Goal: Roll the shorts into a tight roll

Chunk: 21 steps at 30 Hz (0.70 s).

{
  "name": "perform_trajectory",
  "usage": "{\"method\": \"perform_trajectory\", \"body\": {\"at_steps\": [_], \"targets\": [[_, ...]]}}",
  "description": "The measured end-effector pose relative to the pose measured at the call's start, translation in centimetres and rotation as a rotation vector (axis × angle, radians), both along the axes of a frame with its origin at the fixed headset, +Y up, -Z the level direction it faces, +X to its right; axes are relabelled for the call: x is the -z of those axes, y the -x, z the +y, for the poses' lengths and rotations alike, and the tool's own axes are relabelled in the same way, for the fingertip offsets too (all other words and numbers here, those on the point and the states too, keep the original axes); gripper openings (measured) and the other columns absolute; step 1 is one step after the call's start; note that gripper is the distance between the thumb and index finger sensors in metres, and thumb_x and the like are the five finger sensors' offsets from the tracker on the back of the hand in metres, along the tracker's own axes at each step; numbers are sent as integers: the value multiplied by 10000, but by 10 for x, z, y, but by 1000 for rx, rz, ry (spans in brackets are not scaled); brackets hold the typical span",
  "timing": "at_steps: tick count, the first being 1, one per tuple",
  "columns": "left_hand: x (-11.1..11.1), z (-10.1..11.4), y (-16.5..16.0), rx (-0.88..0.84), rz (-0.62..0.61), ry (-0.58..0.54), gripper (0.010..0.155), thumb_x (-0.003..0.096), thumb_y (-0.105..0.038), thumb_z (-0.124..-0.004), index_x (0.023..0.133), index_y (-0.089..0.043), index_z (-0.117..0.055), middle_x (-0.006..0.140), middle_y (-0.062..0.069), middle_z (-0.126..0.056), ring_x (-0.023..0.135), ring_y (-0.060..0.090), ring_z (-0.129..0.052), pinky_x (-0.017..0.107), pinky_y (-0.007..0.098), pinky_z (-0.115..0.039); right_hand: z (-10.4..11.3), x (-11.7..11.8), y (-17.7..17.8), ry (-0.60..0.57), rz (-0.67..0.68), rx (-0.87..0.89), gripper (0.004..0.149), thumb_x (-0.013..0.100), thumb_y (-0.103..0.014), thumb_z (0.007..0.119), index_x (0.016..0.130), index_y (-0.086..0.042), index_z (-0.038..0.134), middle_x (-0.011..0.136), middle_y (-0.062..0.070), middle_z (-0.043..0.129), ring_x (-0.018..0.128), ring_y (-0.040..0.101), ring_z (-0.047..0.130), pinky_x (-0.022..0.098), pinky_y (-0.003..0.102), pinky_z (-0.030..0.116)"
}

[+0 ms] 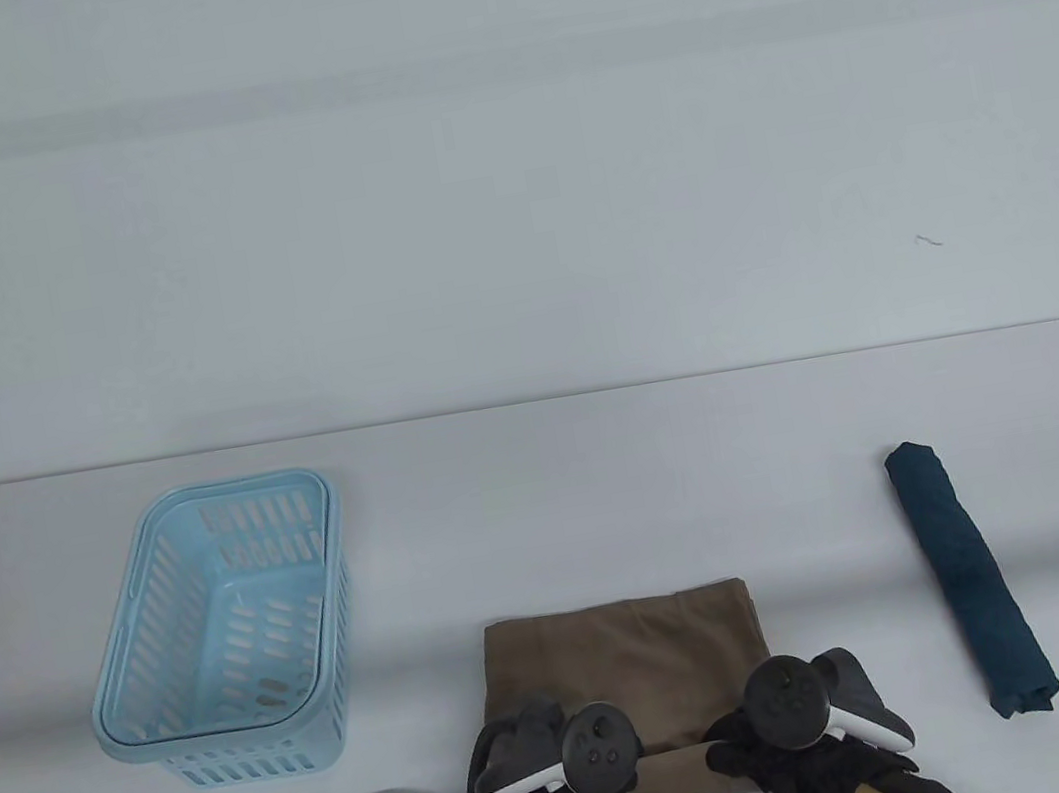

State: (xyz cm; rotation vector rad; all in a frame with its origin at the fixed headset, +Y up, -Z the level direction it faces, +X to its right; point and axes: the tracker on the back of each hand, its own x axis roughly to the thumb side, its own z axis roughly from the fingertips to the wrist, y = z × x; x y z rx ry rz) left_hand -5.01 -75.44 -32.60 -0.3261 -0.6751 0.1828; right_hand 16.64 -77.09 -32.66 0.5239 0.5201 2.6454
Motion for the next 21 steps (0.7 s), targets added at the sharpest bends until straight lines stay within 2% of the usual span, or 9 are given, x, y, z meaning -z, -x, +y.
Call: {"method": "perform_trajectory", "body": {"at_steps": [2, 4, 5, 8, 10, 13, 14, 16, 21], "targets": [[2, 2, 2, -2, 13, 29, 541, 502, -321, -589, 975, -100, -730, 869, 144, -963, 739, 328, -1009, 640, 782, -431, 0, 1, 0, -23, -10, -9, 535, 492, -441, 594, 862, -119, 808, 758, 122, 881, 657, 308, 832, 657, 664, 516], [0, 10, 4, -42, 19, -41, 554, 499, -336, -661, 1006, -110, -671, 924, 145, -886, 800, 339, -939, 639, 788, -421, 0, 1, -1, -51, -22, -26, 531, 486, -448, 600, 841, -124, 824, 730, 117, 896, 636, 300, 844, 651, 656, 533], [-3, 18, 5, -63, -3, -89, 551, 487, -345, -706, 991, -124, -676, 973, 160, -820, 843, 352, -889, 642, 788, -415, -1, 1, -2, -66, -33, -37, 528, 485, -450, 601, 833, -126, 829, 721, 114, 900, 627, 296, 849, 650, 652, 539], [-13, 32, 4, -18, -66, -134, 468, 478, -362, -743, 908, -179, -760, 1008, 172, -763, 880, 369, -832, 645, 792, -381, -1, 1, -2, -101, -71, -43, 527, 480, -457, 606, 817, -128, 842, 701, 112, 910, 609, 293, 855, 645, 643, 552], [-16, 30, 3, 81, -76, -126, 484, 479, -374, -744, 926, -186, -752, 1048, 197, -703, 917, 397, -782, 644, 799, -353, 0, 0, -2, -131, -83, -46, 531, 480, -457, 610, 839, -133, 828, 733, 116, 898, 638, 302, 845, 651, 646, 541], [-15, 20, 1, 138, -77, -170, 566, 475, -374, -747, 988, -148, -671, 1066, 218, -660, 935, 419, -746, 643, 798, -347, 8, -7, -3, -252, -79, -59, 568, 484, -427, 654, 987, -162, 663, 966, 116, 733, 872, 351, 698, 686, 682, 442], [-14, 17, 0, 154, -71, -163, 595, 475, -375, -747, 1008, -135, -638, 1078, 229, -629, 950, 431, -717, 642, 799, -340, 12, -11, -4, -328, -50, -48, 576, 483, -421, 665, 1006, -182, 630, 1006, 102, 692, 917, 351, 659, 696, 684, 421], [-12, 11, 0, 161, -60, -165, 640, 475, -379, -746, 1032, -105, -589, 1090, 249, -583, 963, 453, -677, 638, 802, -323, 16, -15, -3, -407, -4, -31, 574, 475, -409, 690, 1001, -186, 637, 1019, 97, 682, 935, 357, 643, 697, 688, 410], [-9, -3, -1, 213, -49, -159, 726, 473, -392, -743, 1067, -56, -493, 1108, 276, -502, 983, 484, -608, 634, 803, -297, 10, -18, 2, -352, 74, -120, 619, 459, -445, 706, 1012, -179, 624, 1039, 109, 651, 962, 378, 594, 698, 705, 367]]}}
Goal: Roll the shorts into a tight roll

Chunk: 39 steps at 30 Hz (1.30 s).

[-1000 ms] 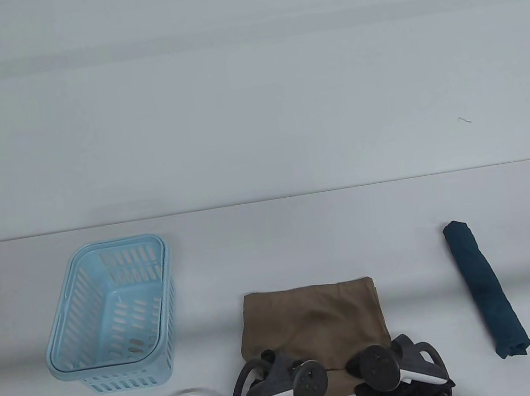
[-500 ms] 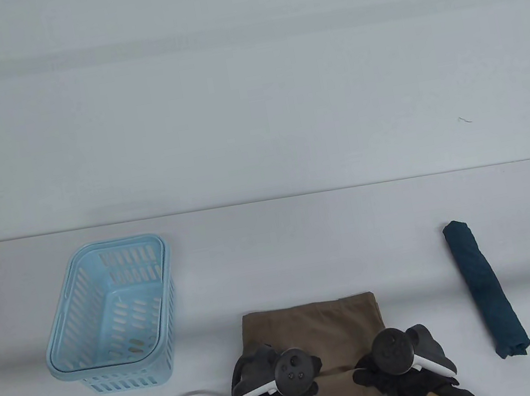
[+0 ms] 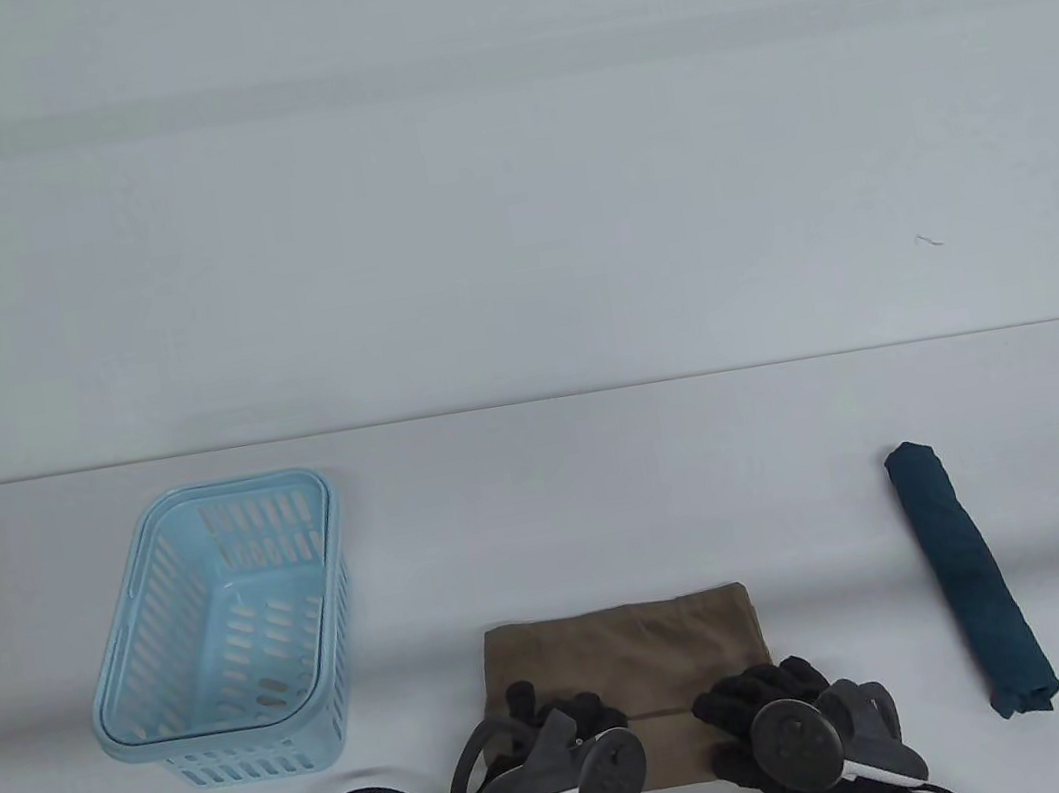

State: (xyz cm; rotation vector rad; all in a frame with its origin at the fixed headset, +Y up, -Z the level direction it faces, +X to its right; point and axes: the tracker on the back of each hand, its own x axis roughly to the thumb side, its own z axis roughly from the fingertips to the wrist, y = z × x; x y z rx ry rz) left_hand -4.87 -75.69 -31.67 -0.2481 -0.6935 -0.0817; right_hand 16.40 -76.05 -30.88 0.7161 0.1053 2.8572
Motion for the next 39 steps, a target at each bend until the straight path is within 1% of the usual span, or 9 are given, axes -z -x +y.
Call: {"method": "perform_trajectory", "body": {"at_steps": [4, 9, 13, 21, 23, 30, 32, 34, 39], "targets": [[1, -11, -1, 39, 11, 10, 763, 471, -396, -744, 1075, -36, -449, 1107, 285, -484, 984, 488, -595, 636, 802, -297, -8, 1, 5, 70, 19, -97, 693, 454, -454, 716, 1055, -171, 518, 1090, 118, 537, 993, 395, 507, 701, 709, 327], [0, -15, -3, 45, -16, -44, 731, 468, -362, -723, 1061, -20, -465, 1080, 285, -546, 961, 475, -654, 649, 788, -341, -13, 5, 8, 55, -13, -128, 630, 476, -369, 726, 1039, -191, 506, 1078, 90, 540, 982, 368, 535, 705, 696, 348], [3, -6, 1, -25, -18, -83, 570, 501, -285, -674, 1026, -72, -623, 1023, 221, -757, 905, 401, -846, 652, 781, -400, -9, 13, 4, 134, -28, -34, 576, 488, -347, 700, 1021, -183, 560, 1061, 96, 588, 963, 367, 585, 696, 702, 368], [5, -9, 5, -36, -18, 123, 844, 426, -522, -711, 1083, -43, -484, 1085, 248, -628, 967, 435, -727, 645, 809, -349, -3, 17, -4, 200, -68, 75, 515, 501, -347, 631, 972, -151, 697, 973, 131, 756, 871, 362, 743, 674, 717, 422], [6, -5, 4, -41, -28, 99, 773, 451, -476, -700, 1068, -40, -535, 1062, 233, -698, 944, 418, -787, 645, 795, -382, -3, 19, -7, 273, -84, 119, 514, 504, -351, 621, 964, -141, 712, 955, 142, 773, 851, 365, 757, 674, 719, 422], [9, 4, 7, -169, 9, 171, 655, 461, -401, -698, 1011, -46, -697, 957, 199, -901, 844, 376, -950, 644, 776, -426, -7, 24, -15, 299, -104, 186, 498, 495, -384, 638, 894, -140, 810, 789, 118, 916, 679, 306, 889, 660, 693, 504], [7, 7, 7, -150, 8, 179, 684, 472, -395, -695, 1061, -61, -601, 1012, 212, -831, 894, 413, -886, 639, 791, -401, -6, 24, -15, 292, -116, 177, 496, 493, -388, 643, 893, -149, 814, 779, 110, 924, 668, 296, 898, 661, 689, 509], [1, 19, 7, -213, -25, 93, 658, 479, -367, -715, 1062, -90, -587, 1082, 222, -693, 961, 446, -767, 643, 794, -383, -7, 24, -15, 264, -135, 171, 496, 495, -388, 640, 894, -149, 811, 766, 108, 929, 655, 292, 901, 661, 685, 514], [-9, 39, 4, -193, -44, 7, 462, 485, -355, -733, 899, -165, -809, 1085, 199, -691, 986, 453, -724, 649, 790, -366, -8, 21, -13, 200, -168, 146, 509, 501, -382, 625, 923, -137, 769, 806, 121, 892, 695, 318, 865, 664, 691, 495]]}}
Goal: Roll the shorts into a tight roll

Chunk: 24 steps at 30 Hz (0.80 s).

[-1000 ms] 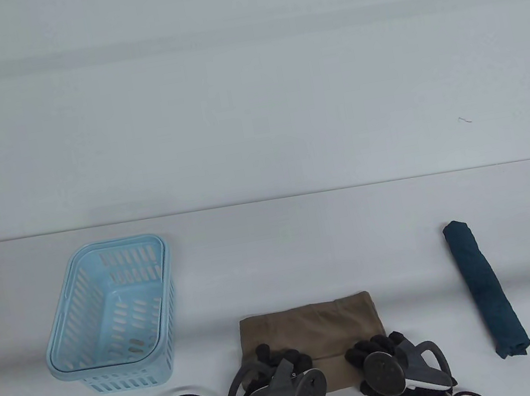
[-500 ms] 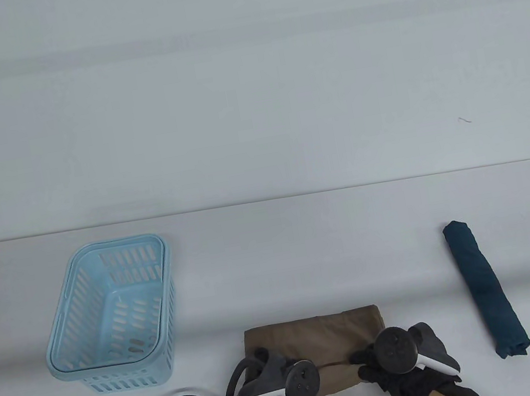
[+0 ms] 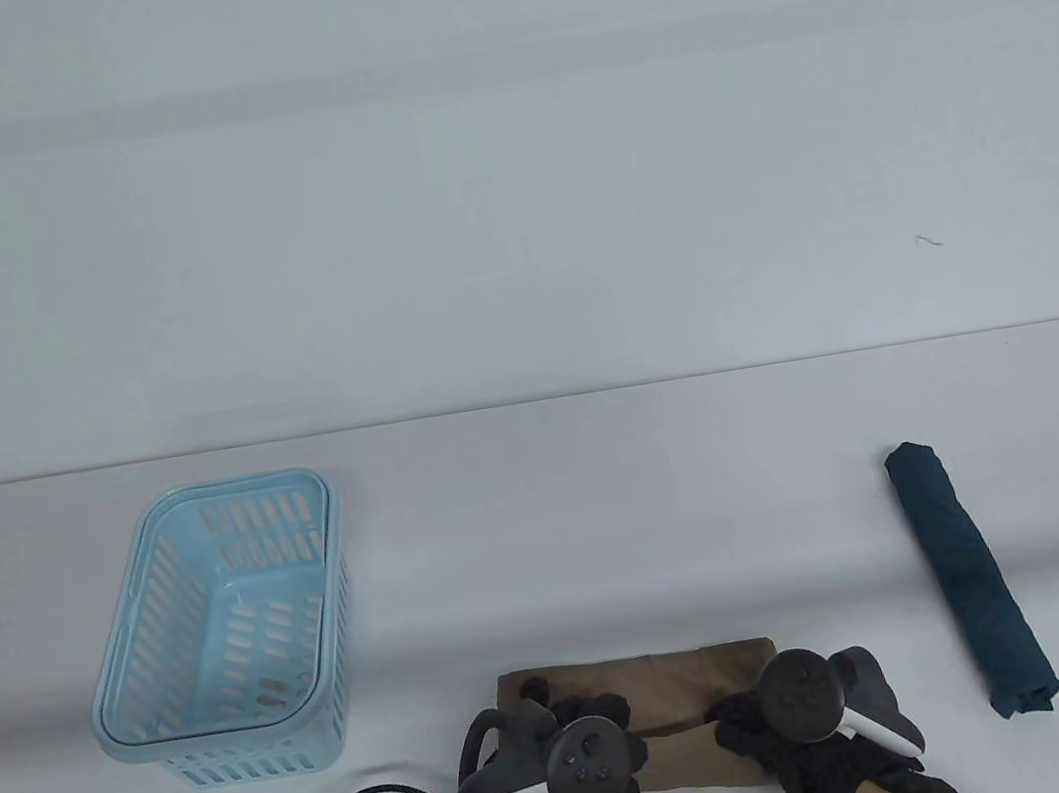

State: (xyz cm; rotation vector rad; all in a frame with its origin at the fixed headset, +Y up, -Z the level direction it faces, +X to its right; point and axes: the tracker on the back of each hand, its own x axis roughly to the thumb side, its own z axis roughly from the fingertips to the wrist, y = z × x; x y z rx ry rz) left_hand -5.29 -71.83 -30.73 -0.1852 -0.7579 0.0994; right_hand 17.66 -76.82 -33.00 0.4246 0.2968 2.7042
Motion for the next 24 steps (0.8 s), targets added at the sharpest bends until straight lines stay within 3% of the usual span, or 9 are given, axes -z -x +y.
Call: {"method": "perform_trajectory", "body": {"at_steps": [3, 6, 12, 16, 20, 24], "targets": [[1, -11, -3, 90, 3, -41, 547, 484, -356, -733, 985, -138, -703, 1094, 203, -670, 991, 460, -711, 650, 788, -365, 9, -5, 1, -108, 7, -45, 551, 501, -353, 659, 1011, -150, 616, 981, 127, 724, 883, 366, 703, 685, 708, 420], [5, -20, -4, 122, 26, -64, 612, 482, -358, -736, 1033, -112, -632, 1123, 224, -606, 1009, 479, -668, 651, 788, -354, 16, -12, 2, -177, 98, -95, 584, 488, -387, 685, 1018, -170, 575, 1033, 110, 642, 941, 366, 619, 698, 704, 377], [10, -37, -7, 164, 59, -64, 676, 480, -365, -739, 1068, -85, -558, 1133, 239, -576, 1023, 489, -643, 651, 788, -351, 0, -12, 9, 3, 169, -276, 749, 462, -456, 714, 1074, -146, 414, 1112, 140, 457, 1006, 401, 457, 697, 724, 295], [9, -51, -12, 223, 54, -52, 737, 474, -376, -745, 1083, -54, -483, 1133, 260, -541, 1027, 497, -618, 654, 787, -351, -7, -13, 14, -18, 176, -334, 755, 463, -426, 730, 1072, -139, 388, 1109, 144, 441, 1005, 399, 445, 700, 718, 293], [10, -55, -15, 237, 64, -85, 733, 470, -368, -744, 1069, -47, -469, 1107, 263, -567, 1003, 488, -648, 660, 774, -378, -6, -14, 16, -102, 172, -337, 667, 475, -385, 712, 1055, -139, 491, 1086, 138, 549, 987, 390, 539, 701, 709, 344], [13, -47, -13, 206, 60, -30, 691, 476, -351, -719, 1067, -49, -528, 1088, 247, -674, 987, 462, -756, 656, 776, -406, -1, -7, 9, -29, 155, -227, 616, 483, -376, 674, 1040, -133, 576, 1061, 141, 637, 962, 387, 619, 688, 719, 371]]}}
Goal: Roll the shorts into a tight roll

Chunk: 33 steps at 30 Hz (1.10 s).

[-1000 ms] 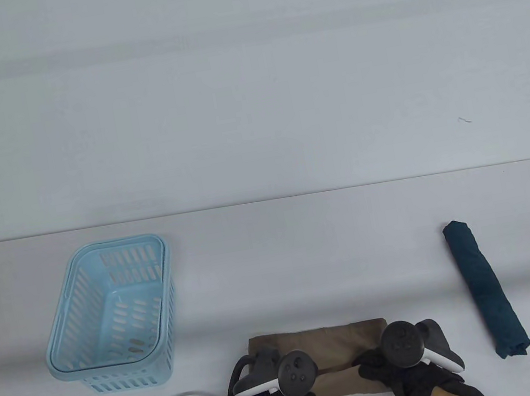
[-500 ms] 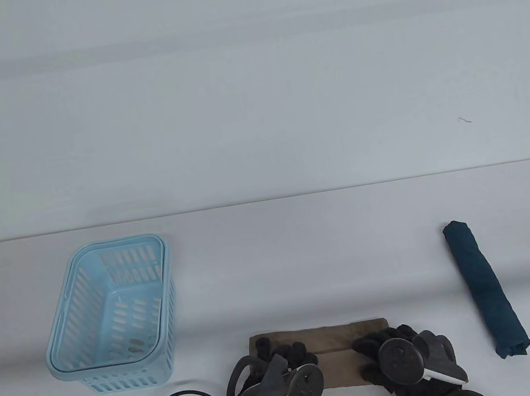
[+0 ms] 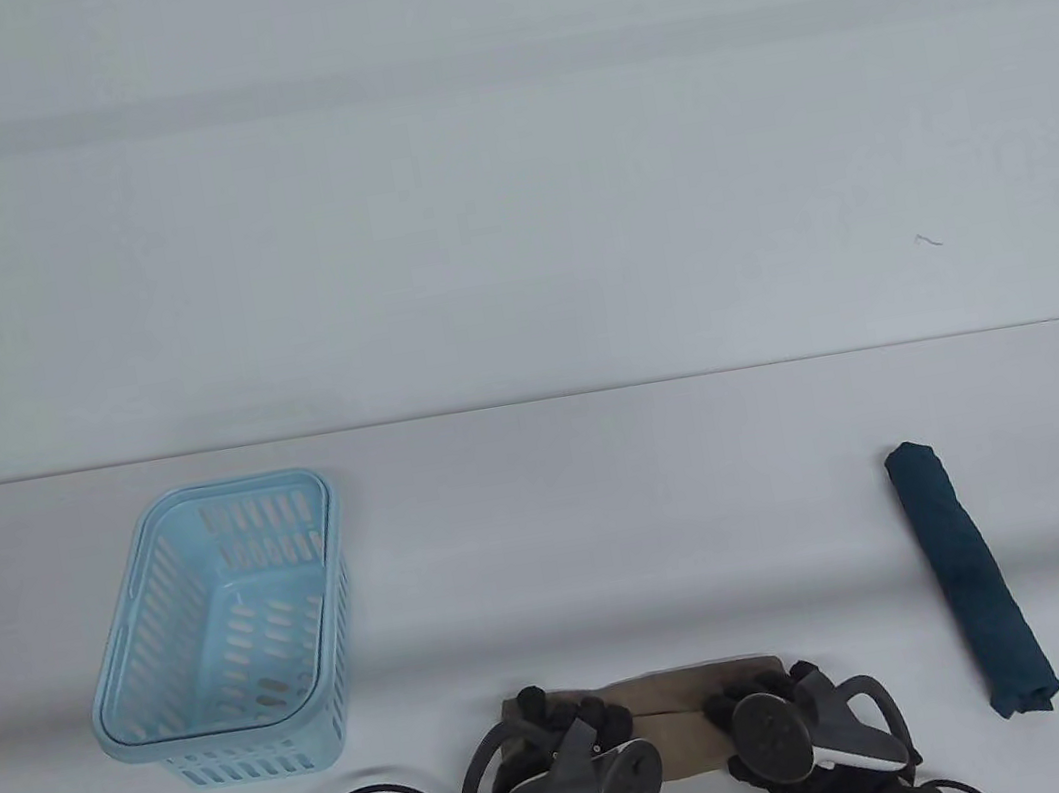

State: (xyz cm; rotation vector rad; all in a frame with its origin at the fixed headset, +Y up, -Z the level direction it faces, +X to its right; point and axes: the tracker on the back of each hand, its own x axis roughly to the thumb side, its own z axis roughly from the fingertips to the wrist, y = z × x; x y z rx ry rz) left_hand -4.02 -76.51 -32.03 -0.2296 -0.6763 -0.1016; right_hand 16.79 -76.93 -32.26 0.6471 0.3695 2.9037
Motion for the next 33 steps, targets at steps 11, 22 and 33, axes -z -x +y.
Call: {"method": "perform_trajectory", "body": {"at_steps": [11, 22, 33], "targets": [[4, 15, -1, -64, 22, 200, 587, 464, -240, -594, 1016, -47, -652, 927, 182, -902, 816, 357, -972, 646, 786, -430, 3, 13, -20, 282, -77, 214, 549, 464, -393, 696, 944, -133, 760, 891, 113, 847, 803, 320, 789, 667, 744, 349], [36, 15, -1, -48, 158, 113, 577, 507, -279, -588, 1057, -104, -583, 1126, 240, -594, 1002, 480, -689, 659, 783, -356, -3, 27, -19, 109, -235, 107, 610, 478, -427, 659, 1038, -185, 625, 1016, 122, 679, 921, 364, 614, 682, 743, 305], [46, 15, 9, -60, 197, 55, 631, 517, -327, -613, 1084, -74, -495, 1155, 269, -469, 1038, 520, -578, 658, 776, -319, -5, 30, -18, 22, -235, 93, 606, 500, -393, 637, 1054, -163, 559, 1062, 133, 604, 967, 393, 558, 692, 727, 347]]}}
